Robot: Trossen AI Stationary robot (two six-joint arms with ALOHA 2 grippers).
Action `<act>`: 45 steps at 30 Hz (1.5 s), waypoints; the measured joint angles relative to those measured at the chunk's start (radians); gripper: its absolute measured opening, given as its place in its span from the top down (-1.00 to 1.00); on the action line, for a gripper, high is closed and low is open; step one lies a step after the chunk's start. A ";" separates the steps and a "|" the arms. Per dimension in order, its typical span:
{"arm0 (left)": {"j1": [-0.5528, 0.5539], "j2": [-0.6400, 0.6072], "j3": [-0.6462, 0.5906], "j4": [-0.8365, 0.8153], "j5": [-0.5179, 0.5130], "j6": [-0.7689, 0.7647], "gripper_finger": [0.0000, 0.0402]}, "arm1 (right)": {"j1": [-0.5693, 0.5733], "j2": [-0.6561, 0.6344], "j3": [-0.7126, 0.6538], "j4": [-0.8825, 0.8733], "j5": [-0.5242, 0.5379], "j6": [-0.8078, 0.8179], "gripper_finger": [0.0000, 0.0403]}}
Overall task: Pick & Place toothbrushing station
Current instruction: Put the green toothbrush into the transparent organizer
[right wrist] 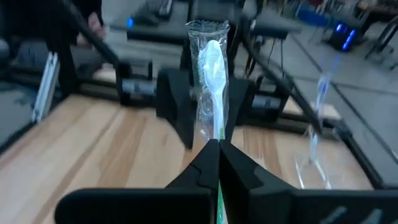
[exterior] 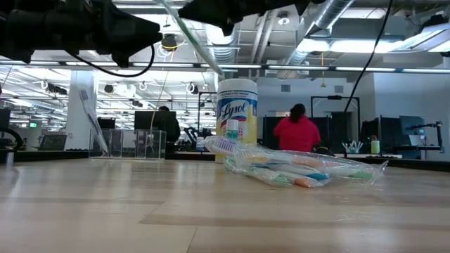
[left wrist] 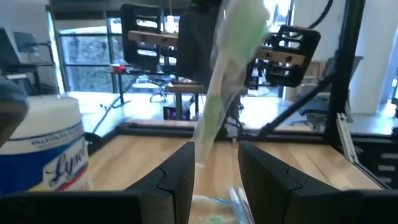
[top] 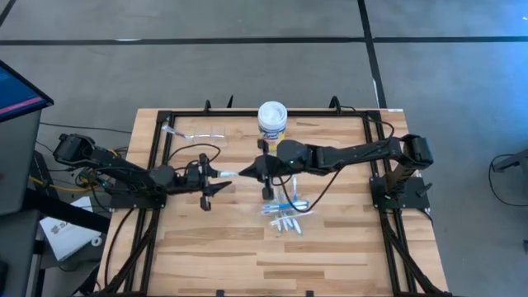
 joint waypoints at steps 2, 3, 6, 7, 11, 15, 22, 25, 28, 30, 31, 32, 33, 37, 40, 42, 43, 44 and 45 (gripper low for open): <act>0.000 0.000 0.000 0.028 -0.009 0.023 0.42 | -0.001 0.000 0.000 0.007 0.000 0.001 1.00; 0.000 0.000 0.000 0.037 -0.011 0.038 0.42 | -0.001 0.000 0.000 0.009 0.000 0.001 1.00; 0.000 0.000 0.000 0.087 -0.011 0.080 0.39 | -0.002 0.000 0.000 0.039 0.000 0.007 1.00; 0.000 0.000 0.000 0.103 -0.011 0.091 0.37 | -0.002 0.000 0.000 0.046 0.000 0.009 1.00; 0.000 0.000 0.000 0.138 -0.011 0.100 0.29 | -0.002 0.000 0.000 0.057 0.000 0.011 1.00; 0.002 0.000 0.000 0.142 -0.011 0.101 0.19 | -0.001 0.000 0.000 0.076 0.000 0.018 1.00; 0.016 0.000 0.001 0.204 -0.011 0.101 0.09 | -0.001 0.000 0.000 0.102 0.000 0.019 1.00; 0.019 0.000 0.022 0.210 -0.011 0.101 0.07 | -0.001 0.000 0.000 0.107 0.000 0.019 1.00; 0.019 0.013 0.039 0.208 -0.007 0.105 0.07 | -0.001 0.000 0.000 0.113 0.000 0.019 1.00; 0.019 0.023 0.050 0.211 -0.006 0.118 0.07 | -0.001 0.000 0.000 0.112 0.000 0.019 1.00; 0.019 0.032 0.056 0.212 -0.004 0.120 0.07 | -0.001 0.000 0.000 0.112 0.000 0.019 1.00; 0.019 0.041 0.060 0.211 -0.003 0.120 0.07 | -0.001 0.000 0.000 0.112 0.000 0.019 1.00; 0.019 0.051 0.064 0.208 -0.003 0.120 0.07 | -0.001 0.000 0.000 0.112 0.000 0.019 1.00; 0.019 0.083 0.088 0.210 -0.002 0.120 0.07 | -0.001 0.000 0.000 0.111 0.000 0.019 1.00; 0.019 0.091 0.104 0.213 -0.002 0.120 0.07 | -0.001 0.000 0.000 0.109 0.000 0.019 1.00; 0.019 0.091 0.109 0.217 -0.002 0.120 0.08 | -0.001 0.000 0.000 0.110 0.000 0.019 1.00; 0.019 0.091 0.109 0.217 -0.002 0.120 0.09 | -0.001 0.000 0.000 0.109 0.000 0.019 1.00; 0.019 0.092 0.109 0.216 -0.002 0.120 0.12 | -0.001 0.000 0.000 0.109 0.000 0.019 1.00; 0.019 0.092 0.109 0.216 -0.002 0.120 0.14 | -0.001 0.000 0.000 0.109 0.000 0.019 1.00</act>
